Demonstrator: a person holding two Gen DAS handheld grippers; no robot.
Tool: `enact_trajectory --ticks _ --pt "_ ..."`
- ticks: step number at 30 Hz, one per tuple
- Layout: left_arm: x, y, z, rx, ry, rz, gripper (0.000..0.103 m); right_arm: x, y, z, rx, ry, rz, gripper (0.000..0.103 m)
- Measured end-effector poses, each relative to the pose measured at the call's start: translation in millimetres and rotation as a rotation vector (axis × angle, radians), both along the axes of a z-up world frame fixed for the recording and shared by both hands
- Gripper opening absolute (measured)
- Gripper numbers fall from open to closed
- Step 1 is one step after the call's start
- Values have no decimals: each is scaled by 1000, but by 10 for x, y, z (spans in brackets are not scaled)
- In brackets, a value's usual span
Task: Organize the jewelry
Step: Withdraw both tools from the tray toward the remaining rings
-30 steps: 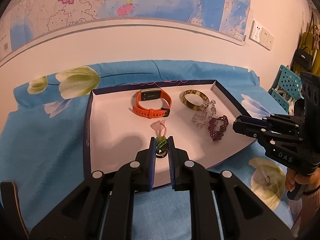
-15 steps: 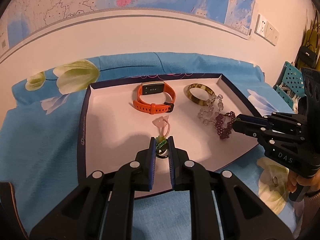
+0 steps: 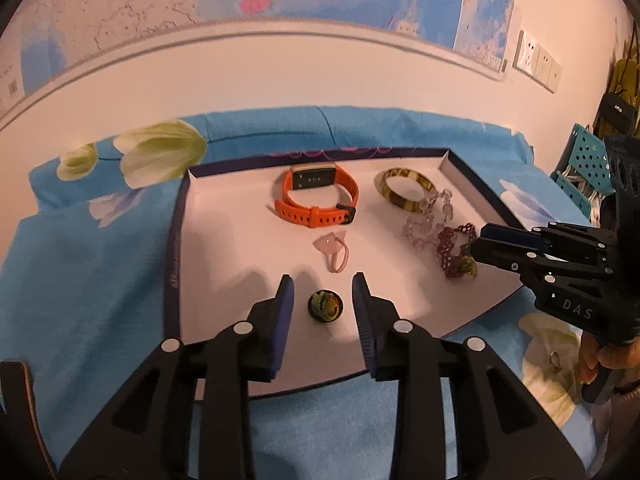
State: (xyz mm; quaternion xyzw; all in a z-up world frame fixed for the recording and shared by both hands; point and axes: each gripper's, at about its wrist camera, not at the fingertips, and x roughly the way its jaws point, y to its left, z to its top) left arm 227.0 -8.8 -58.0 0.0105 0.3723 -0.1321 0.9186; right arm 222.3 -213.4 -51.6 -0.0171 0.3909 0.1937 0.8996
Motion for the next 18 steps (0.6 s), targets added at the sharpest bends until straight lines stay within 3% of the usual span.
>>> enact_trajectory --ticks 8,18 --pt "-415 122 228 -22 -80 -27 40 -270 -234 189 50 -32 -16 33" --pt "-978 186 94 -38 -53 -82 43 -910 -490 19 25 26 -22 38"
